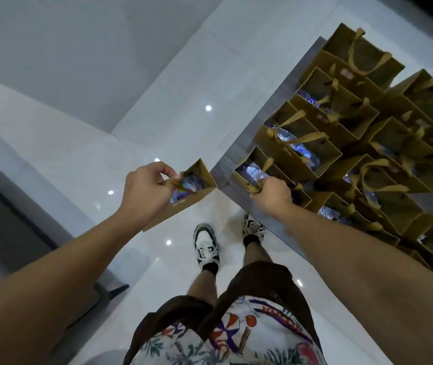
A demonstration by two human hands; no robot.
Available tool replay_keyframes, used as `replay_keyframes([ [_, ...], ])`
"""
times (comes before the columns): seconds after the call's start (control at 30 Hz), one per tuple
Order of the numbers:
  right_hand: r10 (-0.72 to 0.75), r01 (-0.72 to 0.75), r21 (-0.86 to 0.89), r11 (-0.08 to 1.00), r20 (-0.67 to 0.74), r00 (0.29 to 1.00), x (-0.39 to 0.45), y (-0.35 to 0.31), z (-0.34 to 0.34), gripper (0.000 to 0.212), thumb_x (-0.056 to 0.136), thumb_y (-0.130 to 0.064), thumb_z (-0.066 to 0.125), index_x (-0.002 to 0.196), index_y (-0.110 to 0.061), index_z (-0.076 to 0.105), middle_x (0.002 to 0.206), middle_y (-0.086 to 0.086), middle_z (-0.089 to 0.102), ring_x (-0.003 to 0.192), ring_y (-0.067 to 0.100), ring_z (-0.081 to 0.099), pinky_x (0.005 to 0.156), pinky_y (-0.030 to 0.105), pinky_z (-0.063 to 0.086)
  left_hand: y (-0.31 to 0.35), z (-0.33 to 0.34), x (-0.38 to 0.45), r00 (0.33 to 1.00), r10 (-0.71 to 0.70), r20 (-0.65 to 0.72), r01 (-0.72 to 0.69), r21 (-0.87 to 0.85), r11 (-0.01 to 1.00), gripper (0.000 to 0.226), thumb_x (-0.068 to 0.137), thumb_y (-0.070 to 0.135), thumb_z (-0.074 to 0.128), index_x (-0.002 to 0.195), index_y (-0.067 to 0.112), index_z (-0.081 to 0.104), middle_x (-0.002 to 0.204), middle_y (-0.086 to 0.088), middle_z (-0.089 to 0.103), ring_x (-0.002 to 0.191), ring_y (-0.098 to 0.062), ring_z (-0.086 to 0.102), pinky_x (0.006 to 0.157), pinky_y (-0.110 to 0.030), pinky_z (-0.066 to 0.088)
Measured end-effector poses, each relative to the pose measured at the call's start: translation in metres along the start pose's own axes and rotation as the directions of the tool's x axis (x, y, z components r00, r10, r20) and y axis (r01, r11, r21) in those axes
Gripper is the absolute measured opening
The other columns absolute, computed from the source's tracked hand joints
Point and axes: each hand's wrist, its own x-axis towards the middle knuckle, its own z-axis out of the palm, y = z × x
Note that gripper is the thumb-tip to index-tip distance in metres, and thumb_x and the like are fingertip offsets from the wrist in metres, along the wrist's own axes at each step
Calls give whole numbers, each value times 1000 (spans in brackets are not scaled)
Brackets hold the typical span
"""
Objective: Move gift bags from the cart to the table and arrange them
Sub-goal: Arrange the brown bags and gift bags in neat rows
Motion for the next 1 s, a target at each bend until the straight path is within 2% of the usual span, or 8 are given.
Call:
replay_keyframes([
  [0.13, -34, 35, 13, 999, -65, 997, -25, 1, -11, 31, 91, -48, 67, 82, -18, 72, 78, 4, 68, 85, 26, 66, 75, 43, 58, -3, -2, 0, 1000, 4, 8, -4, -7, 1000, 13, 88, 12, 68, 82, 23, 71, 55, 6, 57, 59, -11, 56, 65, -40, 58],
  [0.23, -107, 91, -84, 992, -209, 972, -48, 0, -28, 38, 96, -48, 56, 72, -19, 65, 76, 1, 59, 93, 22, 55, 78, 41, 53, 7, -3, -3, 999, 45, 6, -45, -28, 999, 17, 88, 12, 68, 79, 26, 69, 57, 6, 60, 61, -11, 58, 58, -34, 54],
  [0.3, -88, 94, 18, 995, -227, 970, -64, -7, -49, 42, 92, -44, 58, 60, -16, 54, 67, 3, 54, 82, 25, 57, 71, 40, 51, 17, -8, -7, 996, 91, 21, -90, -27, 996, 16, 89, 14, 69, 78, 26, 68, 60, 6, 60, 61, -9, 57, 53, -26, 43],
  [0.43, -33, 93, 223, 970, -259, 965, -99, -14, -91, 37, 88, -33, 65, 60, -10, 57, 55, 3, 55, 57, 20, 56, 54, 36, 48, 38, -24, -20, 980, 195, 34, -194, -30, 980, 10, 90, 22, 71, 82, 26, 69, 69, 1, 65, 65, -8, 58, 52, -22, 37],
  [0.57, -61, 228, 334, 915, -444, 894, -153, -18, -131, 46, 92, -40, 67, 71, 1, 64, 60, 14, 60, 57, 28, 58, 57, 43, 51, 60, -44, -36, 950, 311, 21, -311, -28, 950, 7, 92, 22, 68, 85, 23, 70, 70, 0, 66, 66, -8, 59, 54, -22, 39],
  [0.73, -99, 397, 352, 848, -631, 770, -221, -41, -193, 43, 95, -38, 67, 69, -5, 62, 60, 5, 59, 54, 15, 56, 55, 28, 48, 92, -64, -57, 887, 462, 9, -462, -15, 887, 11, 95, 25, 67, 85, 22, 68, 68, -1, 63, 62, -10, 57, 52, -23, 37],
  [0.87, -71, 457, 333, 825, -740, 668, -255, -48, -216, 42, 94, -37, 68, 76, 1, 66, 66, 19, 61, 63, 30, 63, 65, 40, 56, 113, -76, -69, 852, 524, 4, -524, 0, 852, 8, 97, 23, 66, 90, 22, 69, 66, -3, 62, 59, -16, 56, 50, -25, 38],
  [1.0, -29, 467, 318, 825, -802, 596, -275, -42, -229, 40, 92, -35, 67, 74, 0, 65, 70, 21, 64, 68, 31, 67, 70, 48, 60, 131, -80, -79, 802, 597, 15, -598, 27, 801, 5, 98, 24, 66, 95, 21, 69, 75, -3, 65, 68, -19, 61, 54, -25, 42],
])
